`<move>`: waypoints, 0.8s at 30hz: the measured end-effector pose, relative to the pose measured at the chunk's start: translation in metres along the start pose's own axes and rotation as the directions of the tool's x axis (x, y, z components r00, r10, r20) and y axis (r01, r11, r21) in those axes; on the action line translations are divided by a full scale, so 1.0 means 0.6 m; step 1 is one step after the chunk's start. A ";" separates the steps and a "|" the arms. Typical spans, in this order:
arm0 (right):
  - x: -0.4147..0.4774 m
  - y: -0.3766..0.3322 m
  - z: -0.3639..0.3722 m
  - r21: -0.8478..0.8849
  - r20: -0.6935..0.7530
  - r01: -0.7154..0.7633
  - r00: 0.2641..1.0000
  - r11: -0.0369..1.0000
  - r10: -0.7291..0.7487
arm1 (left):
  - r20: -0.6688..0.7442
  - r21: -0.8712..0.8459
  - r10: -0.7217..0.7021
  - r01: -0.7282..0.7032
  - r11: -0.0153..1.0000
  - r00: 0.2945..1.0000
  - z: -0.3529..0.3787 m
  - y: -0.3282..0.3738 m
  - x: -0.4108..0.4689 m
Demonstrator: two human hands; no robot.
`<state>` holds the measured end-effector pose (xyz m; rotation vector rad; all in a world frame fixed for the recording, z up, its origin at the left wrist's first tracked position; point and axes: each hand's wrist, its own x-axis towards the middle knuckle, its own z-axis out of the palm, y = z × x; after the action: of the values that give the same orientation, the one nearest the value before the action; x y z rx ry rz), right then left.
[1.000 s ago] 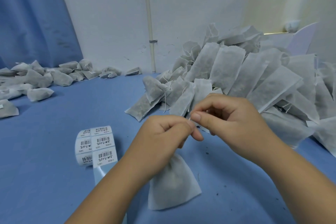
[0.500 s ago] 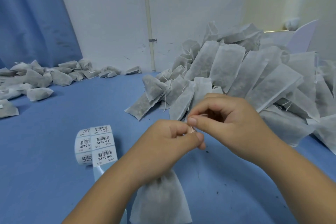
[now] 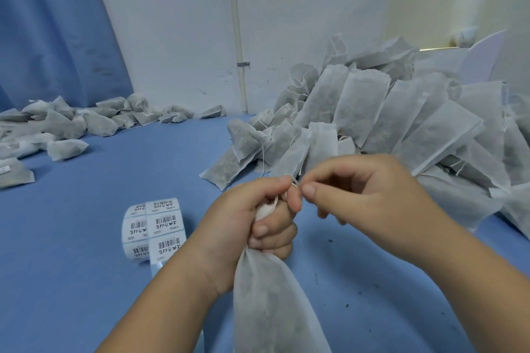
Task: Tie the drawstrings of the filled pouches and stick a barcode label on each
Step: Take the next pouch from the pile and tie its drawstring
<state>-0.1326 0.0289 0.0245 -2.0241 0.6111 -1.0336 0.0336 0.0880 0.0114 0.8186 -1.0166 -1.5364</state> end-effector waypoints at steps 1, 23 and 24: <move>-0.001 -0.002 0.003 0.026 0.023 -0.019 1.000 0.999 0.019 | 0.002 0.000 -0.002 0.002 1.000 1.000 -0.001 0.000 0.000; 0.000 -0.005 0.009 -0.088 0.056 -0.223 0.972 0.971 0.229 | -0.168 0.314 0.000 0.054 0.948 0.986 -0.016 -0.001 -0.004; 0.001 -0.003 0.008 -0.092 0.058 -0.235 0.969 0.968 0.241 | -0.191 0.312 0.009 0.052 0.949 0.982 -0.014 -0.003 -0.003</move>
<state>-0.1281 0.0319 0.0244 -1.9914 0.8507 -0.8039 0.0406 0.0881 0.0066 1.1808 -1.1292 -1.3002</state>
